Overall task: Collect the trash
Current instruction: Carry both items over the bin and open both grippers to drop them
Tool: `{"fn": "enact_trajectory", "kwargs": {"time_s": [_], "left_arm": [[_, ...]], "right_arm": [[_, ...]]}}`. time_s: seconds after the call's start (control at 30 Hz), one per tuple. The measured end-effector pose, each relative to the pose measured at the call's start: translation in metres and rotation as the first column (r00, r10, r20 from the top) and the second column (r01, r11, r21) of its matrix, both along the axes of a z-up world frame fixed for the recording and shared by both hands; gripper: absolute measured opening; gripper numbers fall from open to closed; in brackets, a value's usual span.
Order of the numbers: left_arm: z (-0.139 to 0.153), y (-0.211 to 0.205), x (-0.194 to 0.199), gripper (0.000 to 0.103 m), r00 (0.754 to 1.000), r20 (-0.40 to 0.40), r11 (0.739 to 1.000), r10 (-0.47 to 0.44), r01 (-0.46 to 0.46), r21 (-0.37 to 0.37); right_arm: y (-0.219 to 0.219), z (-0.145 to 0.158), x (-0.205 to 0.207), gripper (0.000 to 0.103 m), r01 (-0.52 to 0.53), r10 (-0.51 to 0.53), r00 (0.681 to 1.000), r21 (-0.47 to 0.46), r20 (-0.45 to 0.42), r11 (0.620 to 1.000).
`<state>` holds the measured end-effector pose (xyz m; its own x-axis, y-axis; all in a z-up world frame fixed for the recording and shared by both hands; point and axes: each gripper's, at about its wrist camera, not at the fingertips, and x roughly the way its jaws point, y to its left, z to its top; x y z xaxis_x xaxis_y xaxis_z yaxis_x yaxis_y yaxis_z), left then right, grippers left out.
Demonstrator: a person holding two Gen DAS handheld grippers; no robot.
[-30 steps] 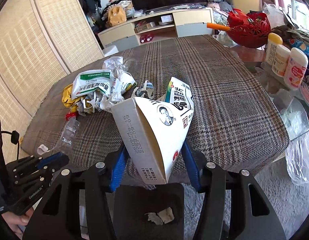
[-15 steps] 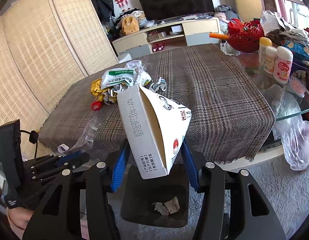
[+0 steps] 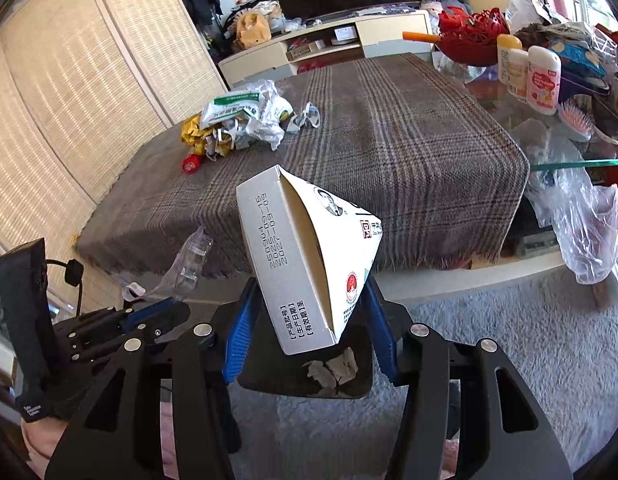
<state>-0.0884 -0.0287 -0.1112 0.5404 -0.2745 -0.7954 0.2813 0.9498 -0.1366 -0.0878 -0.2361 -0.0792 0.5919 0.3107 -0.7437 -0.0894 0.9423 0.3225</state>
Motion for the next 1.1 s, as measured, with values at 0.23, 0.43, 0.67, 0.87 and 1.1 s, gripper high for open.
{"fn": "enact_trajectory", "kwargs": {"time_s": [0.23, 0.43, 0.67, 0.87, 1.1], "left_arm": [[-0.042, 0.004, -0.005, 0.012, 0.995, -0.099, 0.999, 0.033, -0.034, -0.009], [-0.077, -0.002, -0.004, 0.012, 0.984, -0.176, 0.999, 0.037, -0.04, -0.011], [-0.099, -0.005, 0.004, 0.013, 0.971, -0.235, 0.999, 0.043, -0.044, 0.0], [-0.103, -0.007, 0.01, 0.016, 0.967, -0.251, 0.999, 0.038, -0.041, -0.007], [-0.103, -0.011, 0.013, 0.04, 0.969, -0.241, 0.999, 0.053, -0.05, 0.022]], "right_arm": [[0.01, -0.034, 0.008, 0.053, 0.001, 0.0, 0.996, 0.006, -0.092, 1.0], [0.019, -0.074, 0.015, 0.053, 0.005, -0.003, 0.983, 0.01, -0.185, 1.0], [0.025, -0.104, 0.022, 0.053, -0.006, 0.005, 0.966, -0.003, -0.258, 1.0], [0.027, -0.107, 0.026, 0.054, 0.002, -0.006, 0.965, -0.014, -0.261, 1.0], [0.027, -0.105, 0.03, 0.062, 0.04, -0.05, 0.965, -0.043, -0.257, 0.998]]}}
